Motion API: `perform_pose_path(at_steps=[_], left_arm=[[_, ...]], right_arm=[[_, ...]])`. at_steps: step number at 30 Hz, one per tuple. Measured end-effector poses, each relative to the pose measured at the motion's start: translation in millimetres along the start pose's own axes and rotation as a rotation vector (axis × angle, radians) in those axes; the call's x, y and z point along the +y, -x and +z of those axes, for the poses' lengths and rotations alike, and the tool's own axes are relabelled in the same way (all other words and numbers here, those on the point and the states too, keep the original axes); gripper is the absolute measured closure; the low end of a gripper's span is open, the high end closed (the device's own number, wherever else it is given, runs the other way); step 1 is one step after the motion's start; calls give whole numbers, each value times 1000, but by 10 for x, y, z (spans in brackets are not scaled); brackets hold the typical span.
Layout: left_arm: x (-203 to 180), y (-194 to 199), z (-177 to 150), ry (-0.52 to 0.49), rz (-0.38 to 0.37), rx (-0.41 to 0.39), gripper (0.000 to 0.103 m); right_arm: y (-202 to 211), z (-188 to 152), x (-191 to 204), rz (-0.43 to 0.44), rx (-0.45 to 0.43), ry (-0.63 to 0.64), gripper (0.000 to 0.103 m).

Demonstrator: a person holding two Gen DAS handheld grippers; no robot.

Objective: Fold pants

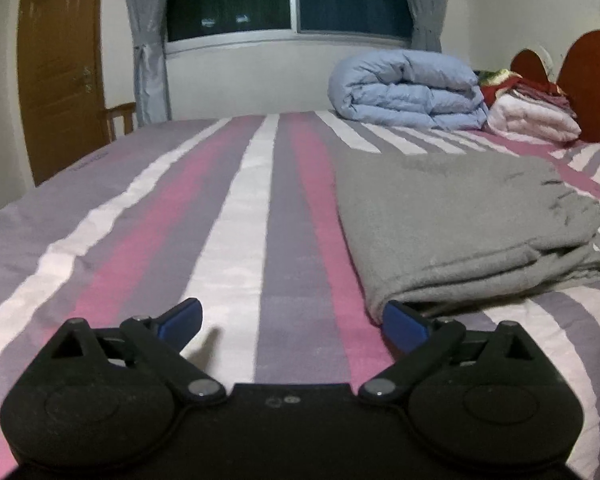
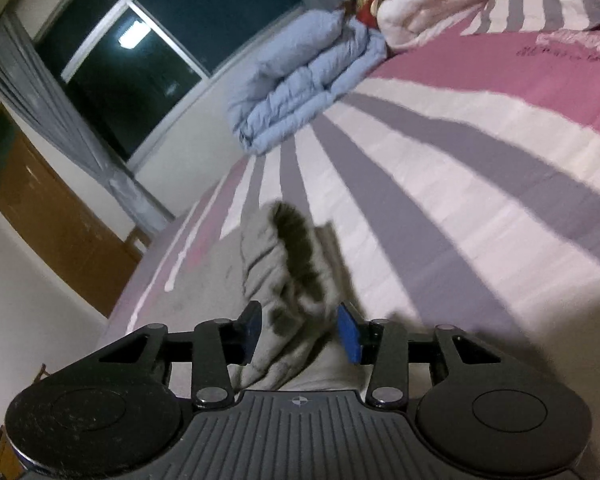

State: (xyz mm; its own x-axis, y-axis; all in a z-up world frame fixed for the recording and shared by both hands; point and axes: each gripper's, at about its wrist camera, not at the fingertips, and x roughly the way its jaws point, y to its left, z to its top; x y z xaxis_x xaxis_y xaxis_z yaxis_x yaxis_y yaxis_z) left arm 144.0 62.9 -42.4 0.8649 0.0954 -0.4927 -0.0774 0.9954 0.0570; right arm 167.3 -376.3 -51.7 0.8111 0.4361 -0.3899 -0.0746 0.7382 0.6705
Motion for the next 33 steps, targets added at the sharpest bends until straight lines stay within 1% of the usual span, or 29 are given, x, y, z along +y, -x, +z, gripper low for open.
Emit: perform_pose_path(at_steps=[2, 6, 8, 10, 13, 15, 18, 19, 20, 21, 23, 25, 27, 29, 31, 32, 33], left_arm=[[60, 15, 12, 33, 7, 5, 12], [149, 21, 55, 86, 9, 4, 12], [154, -6, 62, 84, 9, 11, 12], [164, -20, 77, 87, 5, 14, 12], [212, -64, 160, 105, -18, 4, 12], [267, -152, 246, 127, -56, 8, 11], [355, -374, 399, 198, -182, 55, 11], [371, -485, 455, 217, -237, 89, 11], [377, -583, 492, 227, -268, 119, 14], [368, -675, 517, 230, -294, 142, 16], [355, -845, 568, 236, -338, 174, 22], [368, -991, 583, 255, -376, 198, 22], [401, -1154, 601, 280, -422, 228, 22], [422, -1296, 610, 291, -452, 254, 20], [428, -1425, 635, 299, -483, 270, 20], [430, -1491, 641, 306, -498, 283, 20], [441, -1554, 644, 311, -512, 295, 19]], right_arm=[[82, 19, -34, -8, -1, 33, 60], [113, 7, -47, -3, 8, 35, 58], [87, -9, -29, 3, 14, 40, 53], [59, -18, 9, 0, 14, 57, 44], [-27, 3, 80, 17, 21, 102, 42], [-113, 30, 95, 32, 40, 117, 41], [-267, 103, 94, 59, 65, 104, 41], [-325, 131, 85, 70, 76, 86, 39], [-387, 156, 86, 77, 90, 83, 38], [-457, 178, 104, 65, 101, 105, 37], [-572, 212, 98, 63, 115, 119, 36], [-703, 245, 47, 50, 146, 102, 36], [-783, 259, -21, 57, 165, 80, 36], [-849, 272, -90, 57, 184, 54, 36], [-911, 270, -139, 86, 206, 29, 36], [-942, 263, -134, 84, 214, 40, 36], [-977, 256, -137, 76, 221, 53, 31]])
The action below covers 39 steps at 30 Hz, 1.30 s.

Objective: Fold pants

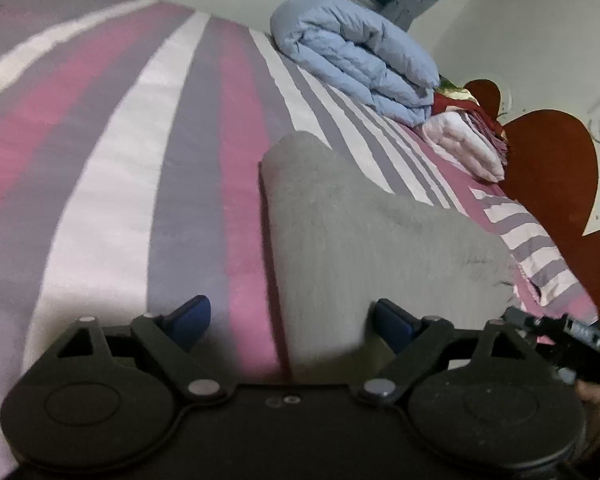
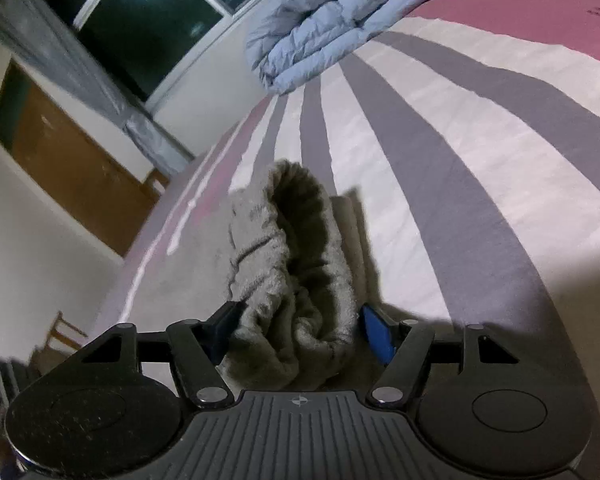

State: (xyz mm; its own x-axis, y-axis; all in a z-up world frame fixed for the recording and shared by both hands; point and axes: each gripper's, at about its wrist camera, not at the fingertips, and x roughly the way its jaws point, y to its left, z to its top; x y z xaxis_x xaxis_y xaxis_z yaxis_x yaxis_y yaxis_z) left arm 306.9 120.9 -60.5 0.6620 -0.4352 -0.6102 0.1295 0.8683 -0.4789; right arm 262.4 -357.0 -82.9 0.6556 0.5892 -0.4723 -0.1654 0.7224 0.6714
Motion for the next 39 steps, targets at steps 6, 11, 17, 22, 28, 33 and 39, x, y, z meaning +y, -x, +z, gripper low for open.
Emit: perform_pose_path(at_steps=[6, 11, 17, 22, 28, 33, 39], left_arm=[[168, -245, 151, 69, -93, 50, 19], [290, -344, 208, 136, -171, 71, 22], [-142, -433, 95, -24, -186, 146, 53], [-57, -352, 32, 89, -232, 40, 86], [-196, -224, 360, 62, -265, -60, 87], [-233, -319, 1081, -1, -234, -111, 87], [-321, -967, 1429, -229, 315, -114, 10]], right_arm=[[-176, 66, -60, 22, 54, -7, 29], [-222, 93, -101, 57, 67, -4, 29], [-360, 116, 18, 55, 83, 47, 33], [-327, 146, 98, 81, 74, 79, 53], [-322, 542, 448, 161, -1, 168, 56], [-662, 1110, 618, 198, -23, 173, 56], [-1467, 1544, 368, -76, -5, 174, 15]])
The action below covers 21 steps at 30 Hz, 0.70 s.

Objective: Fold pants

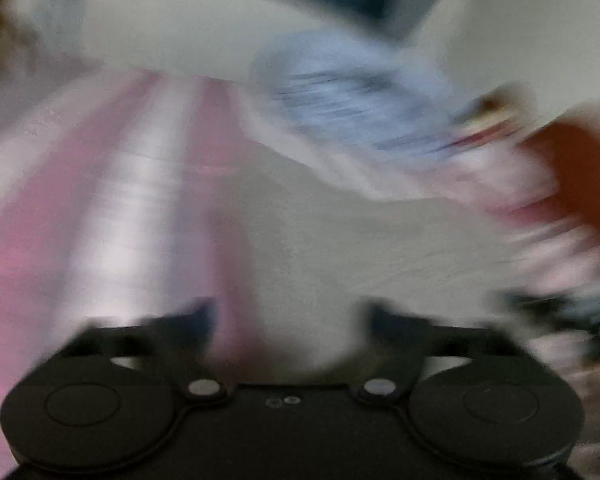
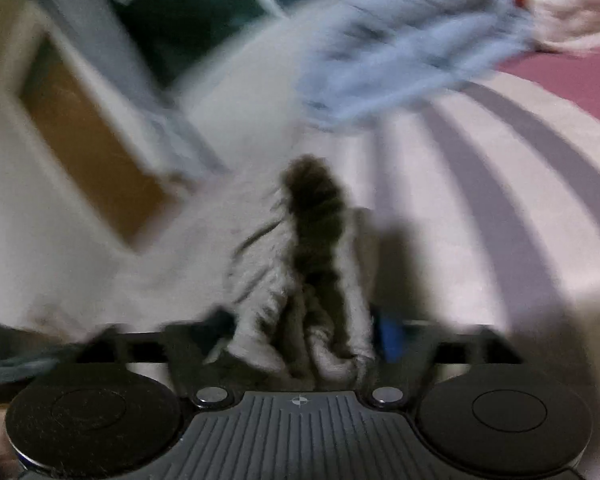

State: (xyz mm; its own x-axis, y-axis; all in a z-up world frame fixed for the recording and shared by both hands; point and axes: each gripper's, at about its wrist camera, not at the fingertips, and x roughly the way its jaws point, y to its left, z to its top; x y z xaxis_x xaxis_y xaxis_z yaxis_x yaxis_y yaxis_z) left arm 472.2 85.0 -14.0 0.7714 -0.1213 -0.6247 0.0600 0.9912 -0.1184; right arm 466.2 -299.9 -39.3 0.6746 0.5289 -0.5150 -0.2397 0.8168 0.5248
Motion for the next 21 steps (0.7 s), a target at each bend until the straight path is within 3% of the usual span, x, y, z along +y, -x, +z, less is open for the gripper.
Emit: perform_pose_path(at_steps=[1, 2, 7, 14, 17, 21], left_arm=[[-90, -146, -84, -121, 124, 35, 9], [-110, -206, -166, -164, 118, 41, 8], [189, -106, -375, 32, 37, -22, 6], [262, 602, -678, -5, 139, -116, 6], [334, 1052, -1030, 2, 168, -146, 6], [401, 1625, -1503, 26, 210, -158, 6]], right_arm=[[-135, -31, -48, -102, 38, 25, 15], [-218, -55, -79, -118, 65, 52, 12], [-153, -116, -138, -76, 44, 73, 7], [629, -254, -103, -32, -99, 78, 0], [1098, -562, -25, -77, -144, 189, 0], [1717, -1113, 26, -204, -200, 290, 0]])
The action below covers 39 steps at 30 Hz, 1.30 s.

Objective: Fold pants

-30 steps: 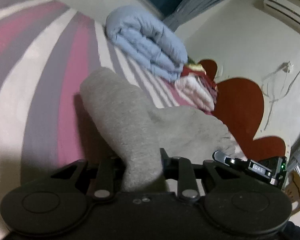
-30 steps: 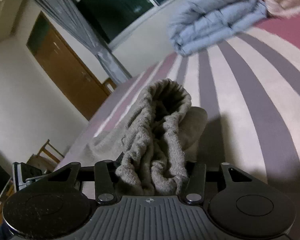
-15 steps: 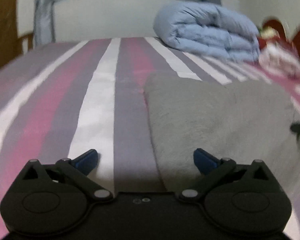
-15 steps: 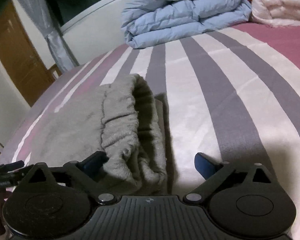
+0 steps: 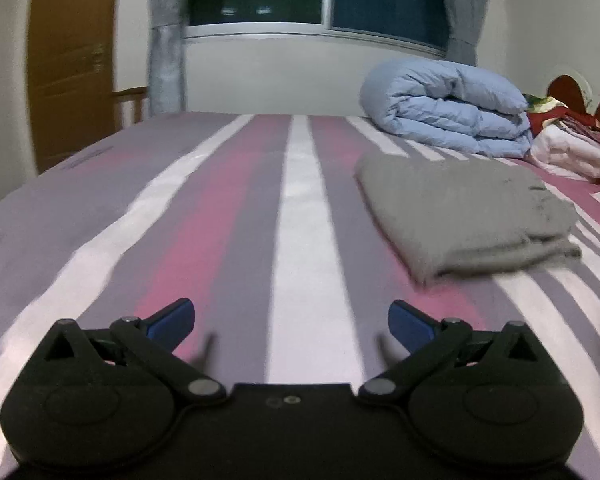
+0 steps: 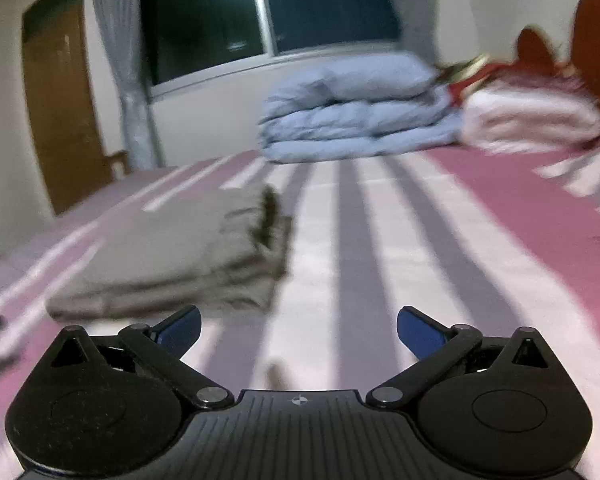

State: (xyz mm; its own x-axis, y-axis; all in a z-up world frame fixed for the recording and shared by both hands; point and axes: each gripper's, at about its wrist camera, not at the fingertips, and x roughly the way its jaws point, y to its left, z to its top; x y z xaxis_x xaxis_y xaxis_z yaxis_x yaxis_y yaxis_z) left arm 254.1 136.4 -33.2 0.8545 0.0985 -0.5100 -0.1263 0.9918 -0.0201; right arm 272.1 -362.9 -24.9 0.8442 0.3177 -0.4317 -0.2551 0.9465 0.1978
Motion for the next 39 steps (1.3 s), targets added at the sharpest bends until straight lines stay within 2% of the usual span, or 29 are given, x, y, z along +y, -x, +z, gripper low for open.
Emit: perform_pose_path(at_steps=[3, 5, 7, 10, 16, 18, 20, 23, 27, 33, 39], left_arm=[[104, 382, -116, 72, 32, -24, 6], [119, 623, -146, 121, 19, -51, 6], [47, 862, -159, 119, 7, -90, 6], [-158, 1253, -198, 79, -16, -163, 6], [-539, 1780, -451, 26, -100, -191, 6], [-628, 1874, -587, 48, -119, -200, 6], [-718, 1927, -745, 65, -166, -200, 6], [-919, 1994, -744, -39, -142, -237, 6], [-961, 1994, -787, 0, -182, -237, 6], [-1082, 1867, -824, -24, -164, -204, 6], [-1091, 1899, -851, -22, -167, -209, 6]], right_arm=[[459, -194, 1, -55, -27, -13, 0], [719, -258, 46, -87, -42, -34, 0], [975, -299, 144, -86, -66, -42, 0], [1384, -407, 411, -59, -101, -19, 0], [1931, -712, 977, 27, -138, 121, 0], [2034, -795, 1093, 43, -148, 136, 0], [2076, -811, 1150, 52, -169, 138, 0], [2053, -845, 1229, 67, -138, 117, 0], [1997, -915, 1297, 37, -142, 149, 0], [1914, -938, 1312, 46, -131, 141, 0], [1892, -935, 1316, 42, -129, 144, 0]])
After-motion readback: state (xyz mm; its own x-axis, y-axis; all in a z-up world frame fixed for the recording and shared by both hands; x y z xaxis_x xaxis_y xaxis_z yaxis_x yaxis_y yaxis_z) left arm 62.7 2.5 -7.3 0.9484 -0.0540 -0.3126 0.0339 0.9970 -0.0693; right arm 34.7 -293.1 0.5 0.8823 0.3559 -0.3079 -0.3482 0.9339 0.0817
